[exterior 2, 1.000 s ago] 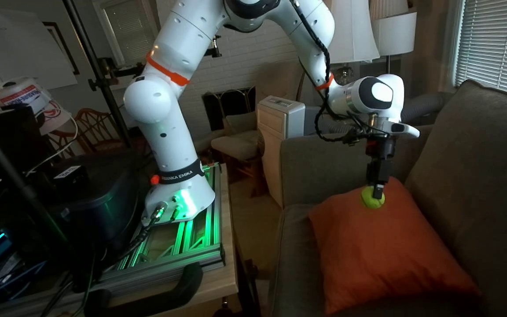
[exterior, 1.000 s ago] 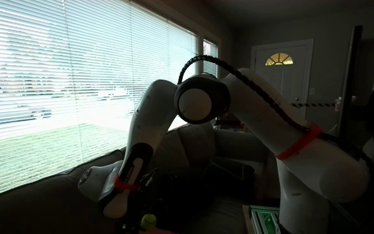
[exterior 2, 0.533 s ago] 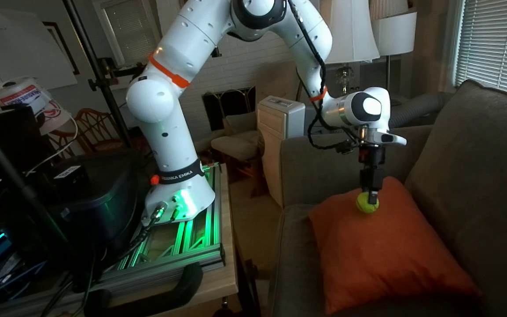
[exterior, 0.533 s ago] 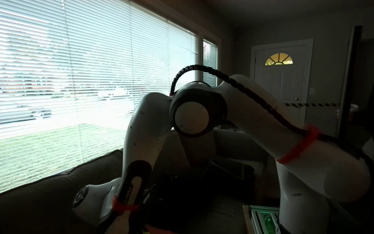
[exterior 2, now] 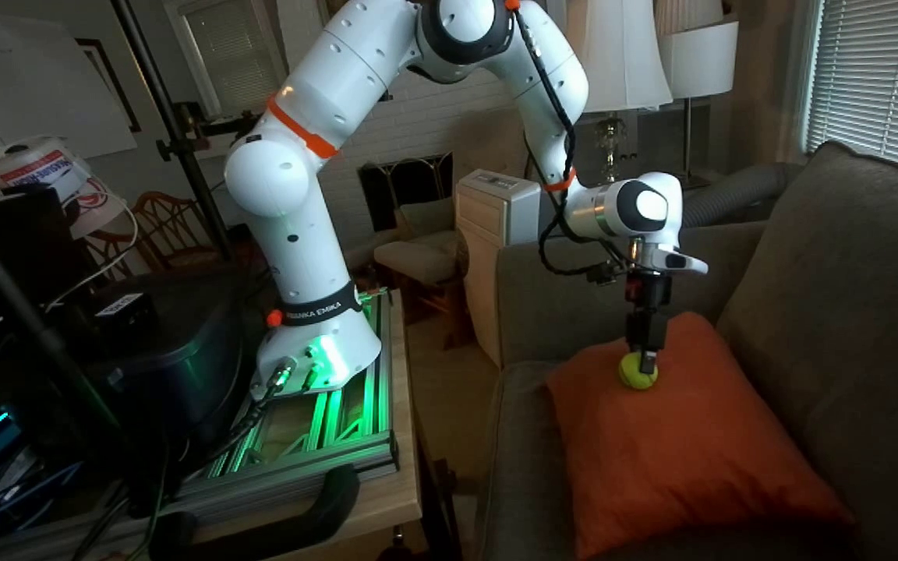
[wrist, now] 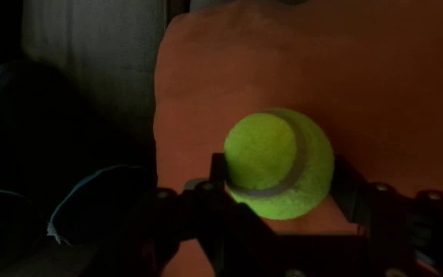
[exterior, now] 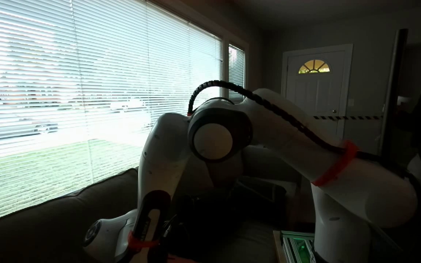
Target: Move the orange pillow to the left then place the tennis ball on top of the orange pillow.
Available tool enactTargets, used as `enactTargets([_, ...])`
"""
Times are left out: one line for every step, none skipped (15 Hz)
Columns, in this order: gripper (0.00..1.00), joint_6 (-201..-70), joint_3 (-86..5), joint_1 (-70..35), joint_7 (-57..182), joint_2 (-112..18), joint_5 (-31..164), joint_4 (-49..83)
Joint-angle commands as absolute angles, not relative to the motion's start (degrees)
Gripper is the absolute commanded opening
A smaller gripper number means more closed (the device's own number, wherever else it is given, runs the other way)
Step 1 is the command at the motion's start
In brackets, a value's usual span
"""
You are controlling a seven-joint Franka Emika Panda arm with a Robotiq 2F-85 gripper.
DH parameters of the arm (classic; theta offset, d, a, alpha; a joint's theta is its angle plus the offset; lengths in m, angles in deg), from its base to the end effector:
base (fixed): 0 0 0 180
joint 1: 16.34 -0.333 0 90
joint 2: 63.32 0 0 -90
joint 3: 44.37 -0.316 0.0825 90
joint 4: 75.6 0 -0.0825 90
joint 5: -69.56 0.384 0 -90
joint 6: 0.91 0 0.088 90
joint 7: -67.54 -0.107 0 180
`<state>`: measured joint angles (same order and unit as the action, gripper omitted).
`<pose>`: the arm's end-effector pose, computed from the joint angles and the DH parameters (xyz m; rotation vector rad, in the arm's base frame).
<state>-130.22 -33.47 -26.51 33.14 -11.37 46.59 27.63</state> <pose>0.5754 -0.0229 0.0252 2.5709 -0.3176 -0.4106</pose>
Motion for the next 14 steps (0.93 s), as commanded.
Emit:
enactTargets([0.42, -131.44, -32.08, -27.44, 33.04, -9.06, 47.26, 25.89])
enactTargets([0.42, -131.66, -31.94, -27.27, 32.88, -7.35, 47.35, 24.24])
enactTargets([0.42, -131.85, -32.21, -26.63, 33.24, -5.32, 47.94, 22.19])
enactTargets([0.42, -131.56, -32.16, -26.52, 33.35, -3.78, 48.13, 20.41])
enactTargets([0.42, -131.36, -32.09, -26.51, 33.55, -1.63, 48.23, 18.03])
enactTargets([0.42, -131.17, -32.31, -26.34, 34.04, 0.44, 48.58, 15.49])
enactTargets([0.42, -131.23, -33.01, -25.68, 35.22, 1.86, 49.36, 13.39])
enactTargets([0.42, -132.39, -35.56, -23.12, 38.75, 2.61, 51.82, 11.78])
enactTargets([0.42, -132.57, -36.81, -21.91, 40.92, 3.38, 54.02, 10.5])
enactTargets([0.42, -132.85, -37.62, -20.87, 43.04, 4.19, 56.07, 9.55])
enactTargets([0.42, -132.99, -38.39, -19.81, 45.15, 4.11, 57.83, 9.39])
enactTargets([0.42, -133.08, -39.02, -18.38, 47.46, 4.07, 59.47, 9.28])
enactTargets([0.42, -133.18, -39.64, -17.0, 49.64, 3.91, 61.0, 9.42])
enactTargets([0.42, -133.36, -40.36, -15.59, 51.79, 3.54, 62.54, 10.12])
